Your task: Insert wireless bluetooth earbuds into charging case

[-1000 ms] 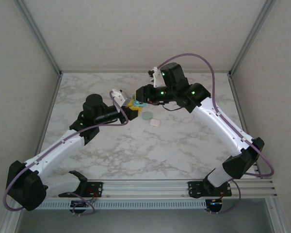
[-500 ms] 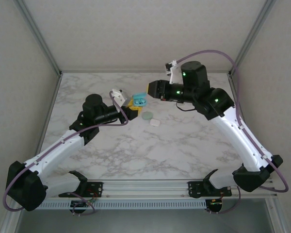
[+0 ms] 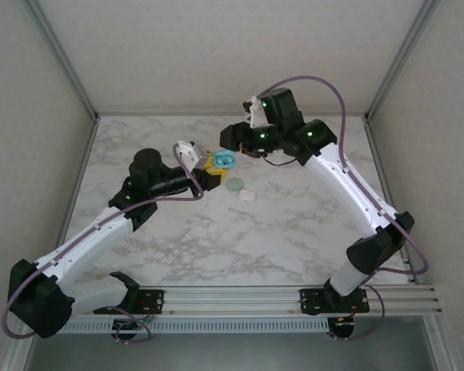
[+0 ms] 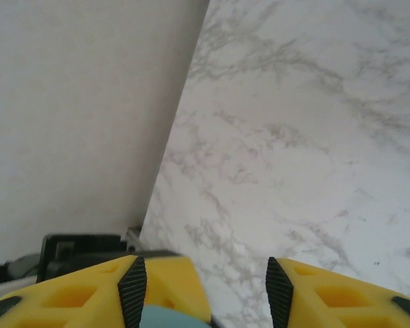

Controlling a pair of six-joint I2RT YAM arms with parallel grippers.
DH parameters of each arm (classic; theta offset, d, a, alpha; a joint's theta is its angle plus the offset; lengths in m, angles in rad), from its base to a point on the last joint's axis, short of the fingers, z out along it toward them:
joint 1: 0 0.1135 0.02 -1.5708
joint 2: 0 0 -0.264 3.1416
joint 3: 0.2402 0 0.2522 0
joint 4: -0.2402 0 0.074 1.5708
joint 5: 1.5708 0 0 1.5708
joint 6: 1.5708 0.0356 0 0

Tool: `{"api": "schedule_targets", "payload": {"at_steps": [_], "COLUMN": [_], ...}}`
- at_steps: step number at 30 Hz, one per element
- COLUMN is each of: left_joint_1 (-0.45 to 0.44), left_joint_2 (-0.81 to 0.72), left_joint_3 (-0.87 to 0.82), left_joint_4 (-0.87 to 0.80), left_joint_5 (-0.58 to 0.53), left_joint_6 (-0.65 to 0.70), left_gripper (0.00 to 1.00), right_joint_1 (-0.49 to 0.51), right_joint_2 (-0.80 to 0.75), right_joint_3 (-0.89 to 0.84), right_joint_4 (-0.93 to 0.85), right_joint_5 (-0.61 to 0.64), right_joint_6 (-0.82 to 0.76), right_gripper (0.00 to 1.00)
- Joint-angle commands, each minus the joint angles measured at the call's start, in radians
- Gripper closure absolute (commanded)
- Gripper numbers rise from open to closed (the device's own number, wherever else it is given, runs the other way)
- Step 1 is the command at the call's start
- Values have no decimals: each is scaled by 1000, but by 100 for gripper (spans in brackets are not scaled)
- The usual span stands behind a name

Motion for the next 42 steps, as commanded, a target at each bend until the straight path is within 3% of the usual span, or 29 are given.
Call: {"api": "schedule_targets", "payload": {"at_steps": [1,9,12,23,29,38,42], "left_joint_1": [-9,-9,-9,-9,-9,-9,-9], "left_joint_2": [-9,-3,-1,-2,1,-44,-107], "left_joint_3": [44,53,57,51,56,21,-38], "left_joint_4": [49,89,101,102,78,-66,-117], "left_joint_5": [-1,11,16,-1,-3,-51,-108], "left_joint_6": [-28,-64,-71,-64,-48,22,16], "left_gripper": [71,71,71,70,66,31,23], "right_joint_1": [-25,-77,-82,-90,-90,-117,-151], "right_joint_2": [-94,-160,-142,-158,-173,-271,-321], "right_joint_3": [-99,-282,-323,-366,-394,-542,-693], "right_joint_4": [77,336,445,490,493,645,657], "right_joint_5": [-131,-384,-478,-539,-495,-316,-158], "right_joint_6": [29,200,288,321,318,370,337], "right_gripper": [41,36,39,57,73,78,78]}}
